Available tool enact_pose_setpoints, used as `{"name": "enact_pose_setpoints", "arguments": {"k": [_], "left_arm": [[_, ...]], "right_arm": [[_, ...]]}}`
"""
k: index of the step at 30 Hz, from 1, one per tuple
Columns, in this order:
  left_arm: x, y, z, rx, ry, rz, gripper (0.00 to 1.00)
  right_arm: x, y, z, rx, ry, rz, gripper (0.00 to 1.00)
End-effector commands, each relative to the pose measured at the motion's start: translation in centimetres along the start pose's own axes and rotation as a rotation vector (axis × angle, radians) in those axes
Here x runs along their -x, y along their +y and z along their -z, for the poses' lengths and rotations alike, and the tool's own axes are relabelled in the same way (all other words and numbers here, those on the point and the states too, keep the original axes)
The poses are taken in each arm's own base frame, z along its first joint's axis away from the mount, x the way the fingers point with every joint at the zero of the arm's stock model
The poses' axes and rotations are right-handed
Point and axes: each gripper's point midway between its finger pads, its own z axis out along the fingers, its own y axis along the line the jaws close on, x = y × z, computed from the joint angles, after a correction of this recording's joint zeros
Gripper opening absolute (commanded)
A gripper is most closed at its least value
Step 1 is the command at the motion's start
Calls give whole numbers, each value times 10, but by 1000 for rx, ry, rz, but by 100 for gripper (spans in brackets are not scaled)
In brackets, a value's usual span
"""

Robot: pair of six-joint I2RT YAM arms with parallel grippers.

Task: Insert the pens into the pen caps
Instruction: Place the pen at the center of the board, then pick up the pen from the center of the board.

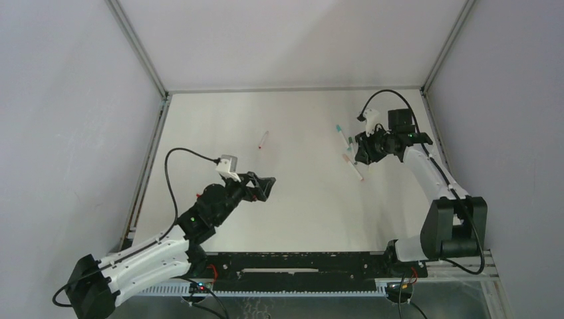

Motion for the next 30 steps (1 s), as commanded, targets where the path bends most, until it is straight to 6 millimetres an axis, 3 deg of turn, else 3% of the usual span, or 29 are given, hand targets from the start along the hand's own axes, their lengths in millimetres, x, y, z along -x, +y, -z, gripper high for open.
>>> {"name": "enact_pose_setpoints", "arguments": {"k": [1,7,12,16,21,24,30], "left_arm": [[42,-18,-6,-58,-56,23,100],[60,-10,-14,-51,-58,48,100],[77,-5,-23,-32,-33,37,100],[81,9,-37,37,20,-31,100],[77,46,-60,201,148,-111,98],[76,67,-80,267,221,-120,92],[60,107,-126,369,420,-156,80]], "right_arm": [[25,24,27,100,-110,90,45],[47,47,62,143,-252,155,46],[76,81,103,205,-422,238,46],[88,107,122,307,-512,289,52],[77,118,109,447,-477,237,53],[67,116,96,475,-446,203,53],[61,113,89,464,-437,186,52]]}}
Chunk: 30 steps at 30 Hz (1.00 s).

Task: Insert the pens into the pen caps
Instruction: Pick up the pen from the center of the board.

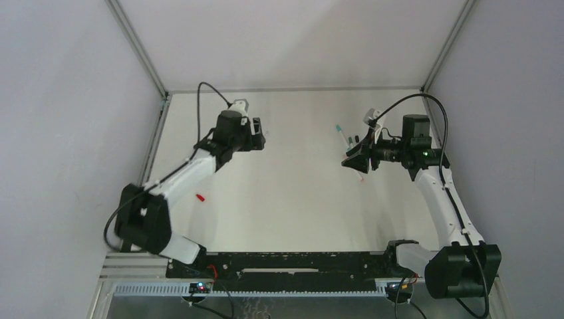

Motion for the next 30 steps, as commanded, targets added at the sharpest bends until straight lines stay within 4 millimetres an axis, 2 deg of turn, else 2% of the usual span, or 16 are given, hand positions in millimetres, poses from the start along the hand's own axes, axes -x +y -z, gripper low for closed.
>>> {"name": "enact_pose_setpoints", "arguments": {"k": [1,2,6,11,17,30], "left_arm": [[4,13,-32,65,164,-98,77],[-7,20,-47,94,226,-118,72],[-12,34,-81,162,310,-165,53],[-20,45,-112,183,396,-181,44],[-29,56,-133,175,460,-158,44],[-44,40,-157,70,535,-106,44]], "right_arm": [[8,3,2,6,-33,31,52],[8,2,2,1,-30,31,52],[5,1,-2,-8,-14,37,52],[-1,-3,-7,-26,20,60,52],[-5,-1,-11,-24,40,75,52],[-8,-2,-15,-23,56,79,52]]}}
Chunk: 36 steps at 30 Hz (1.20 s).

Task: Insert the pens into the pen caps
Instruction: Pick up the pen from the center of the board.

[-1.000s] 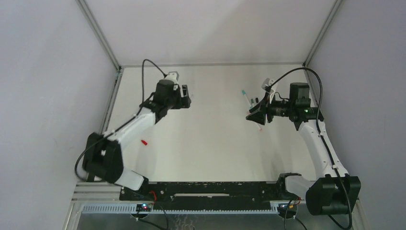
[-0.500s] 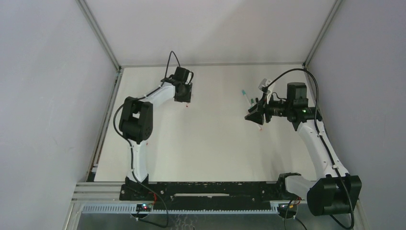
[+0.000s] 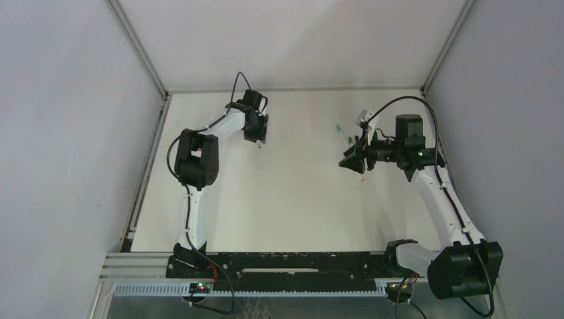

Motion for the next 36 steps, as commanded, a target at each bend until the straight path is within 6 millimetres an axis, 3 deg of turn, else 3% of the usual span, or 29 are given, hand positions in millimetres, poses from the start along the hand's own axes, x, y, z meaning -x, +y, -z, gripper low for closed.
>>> {"name": "enact_pose_setpoints", "arguments": {"k": [1,7,23,30,33,36], "left_arm": [[9,-12,2,-56,1,-9,44],[-3,-10,-7,-44,59,7,33],[-42,-11,8,26,133,-64,3],[-55,-27,35,-47,16,-31,0],[-51,-40,58,-119,-101,-12,0],[-64,-55,78,-204,-189,11,0]], "right_arm": [[0,-1,-2,4,1,23,52],[0,-1,-3,5,3,22,52],[-3,0,-1,8,9,22,52],[-2,8,-3,32,-30,3,51],[2,15,-1,50,-68,14,51],[7,24,0,83,-101,11,51]]}}
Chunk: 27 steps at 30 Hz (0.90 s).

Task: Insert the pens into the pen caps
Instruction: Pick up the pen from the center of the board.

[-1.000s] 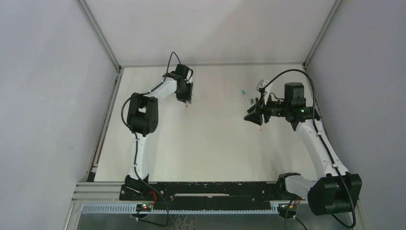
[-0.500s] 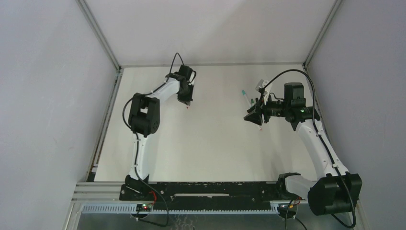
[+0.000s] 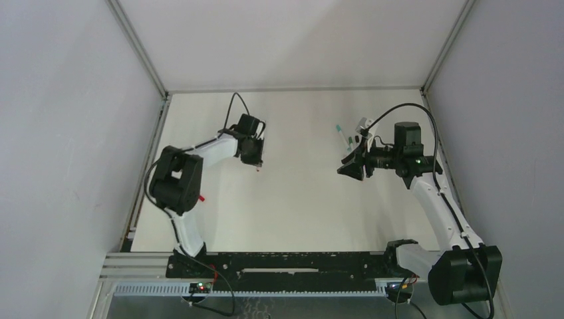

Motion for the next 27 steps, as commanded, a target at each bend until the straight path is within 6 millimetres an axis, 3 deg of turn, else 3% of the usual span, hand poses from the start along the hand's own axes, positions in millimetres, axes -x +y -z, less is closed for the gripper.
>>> {"name": "enact_pose_setpoints", "arguments": {"k": [1,14,20,27], "left_arm": [[20,-43,47,-188,-255,34,0],[-35,-148,181,-703,-743,21,0],[-50,-187,223,-830,-875,13,0],[-42,-215,250,-900,-981,86,0]], "right_arm": [[26,18,5,58,-100,54,51],[47,57,16,170,-231,72,54],[50,64,16,210,-237,35,56],[53,64,9,221,-271,-29,68]]}}
